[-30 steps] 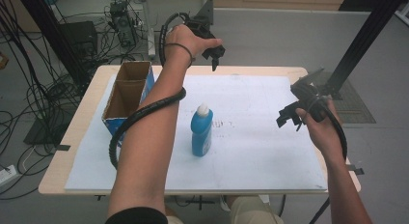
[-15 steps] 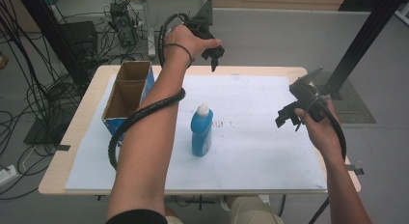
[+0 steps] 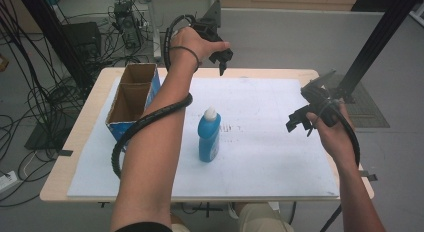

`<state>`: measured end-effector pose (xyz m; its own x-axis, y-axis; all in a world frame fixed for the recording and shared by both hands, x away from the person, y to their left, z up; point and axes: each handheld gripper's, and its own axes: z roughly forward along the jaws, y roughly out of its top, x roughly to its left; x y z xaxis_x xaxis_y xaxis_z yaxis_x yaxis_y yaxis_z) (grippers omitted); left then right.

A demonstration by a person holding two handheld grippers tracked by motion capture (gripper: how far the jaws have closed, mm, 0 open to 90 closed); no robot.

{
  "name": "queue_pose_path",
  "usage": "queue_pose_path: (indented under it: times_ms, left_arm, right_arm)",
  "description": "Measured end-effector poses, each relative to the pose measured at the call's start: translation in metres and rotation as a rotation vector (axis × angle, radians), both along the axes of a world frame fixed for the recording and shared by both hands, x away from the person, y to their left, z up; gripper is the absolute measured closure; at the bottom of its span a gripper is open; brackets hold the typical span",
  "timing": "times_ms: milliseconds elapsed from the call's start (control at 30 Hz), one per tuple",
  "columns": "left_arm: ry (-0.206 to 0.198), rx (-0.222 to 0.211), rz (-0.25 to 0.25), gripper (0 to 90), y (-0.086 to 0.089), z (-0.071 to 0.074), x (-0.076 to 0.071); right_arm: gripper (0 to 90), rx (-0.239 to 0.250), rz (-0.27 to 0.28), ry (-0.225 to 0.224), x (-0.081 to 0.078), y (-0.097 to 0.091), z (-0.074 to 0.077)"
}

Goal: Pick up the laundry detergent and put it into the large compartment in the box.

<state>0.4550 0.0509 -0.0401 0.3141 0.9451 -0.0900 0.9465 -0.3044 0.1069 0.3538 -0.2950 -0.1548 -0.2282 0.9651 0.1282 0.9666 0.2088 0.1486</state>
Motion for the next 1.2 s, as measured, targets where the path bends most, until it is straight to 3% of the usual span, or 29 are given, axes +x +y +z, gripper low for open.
queue_pose_path:
  times_ms: [633, 1200]
  left_arm:
    - [0.006, 0.016, -0.035, 5.5, 0.003, 0.001, -0.021]
    - [0.012, 0.032, -0.073, 5.4, -0.005, 0.001, -0.040]
  right_arm:
    - [8.3, -0.013, 0.015, 0.003, 0.002, 0.007, -0.001]
    - [8.3, -0.013, 0.010, -0.002, 0.000, 0.007, 0.000]
